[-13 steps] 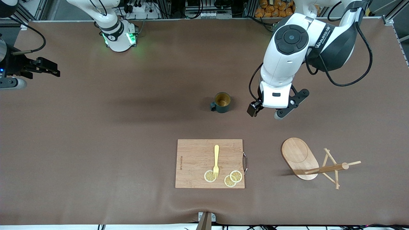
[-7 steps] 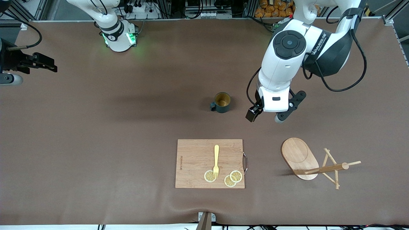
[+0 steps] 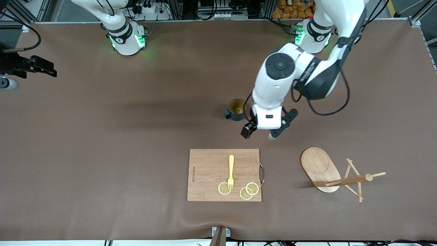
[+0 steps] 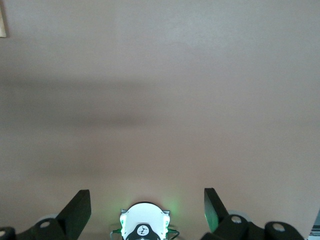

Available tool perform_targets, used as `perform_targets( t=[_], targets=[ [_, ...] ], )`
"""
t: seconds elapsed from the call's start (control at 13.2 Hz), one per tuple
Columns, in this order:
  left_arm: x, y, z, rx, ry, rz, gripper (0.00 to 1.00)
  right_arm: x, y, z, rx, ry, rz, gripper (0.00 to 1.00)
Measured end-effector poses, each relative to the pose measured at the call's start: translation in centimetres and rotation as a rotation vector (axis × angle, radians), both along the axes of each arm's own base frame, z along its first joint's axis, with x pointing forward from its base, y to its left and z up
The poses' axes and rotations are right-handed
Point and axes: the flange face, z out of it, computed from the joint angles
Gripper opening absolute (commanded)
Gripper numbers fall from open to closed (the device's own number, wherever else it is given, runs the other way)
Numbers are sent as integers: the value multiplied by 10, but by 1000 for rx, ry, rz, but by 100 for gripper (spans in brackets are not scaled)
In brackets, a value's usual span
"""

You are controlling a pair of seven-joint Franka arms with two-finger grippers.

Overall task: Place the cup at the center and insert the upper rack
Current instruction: 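Lower the left gripper beside the teal mug handle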

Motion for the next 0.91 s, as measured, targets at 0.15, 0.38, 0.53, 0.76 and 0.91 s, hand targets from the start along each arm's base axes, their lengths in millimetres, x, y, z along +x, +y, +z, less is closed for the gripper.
perform_targets(
  t=[0.15,0.38,0.53,0.76,0.91],
  targets=[
    [-8,-18,-15,15,-1,26,100,1,0,15,-9,-40,1,100],
    [-21,-39,-32,47,-15,114,100,2,-1,27,-8,-77,-5,100],
    [-33,-56,-45,62,-22,180,100,7,-5,28,5,-113,-33,100],
    [-58,-86,-63,61,-10,271,100,8,-1,29,39,-120,-84,100],
    [-72,-101,-74,61,-1,336,98,8,-2,29,42,-121,-94,100]
  ],
)
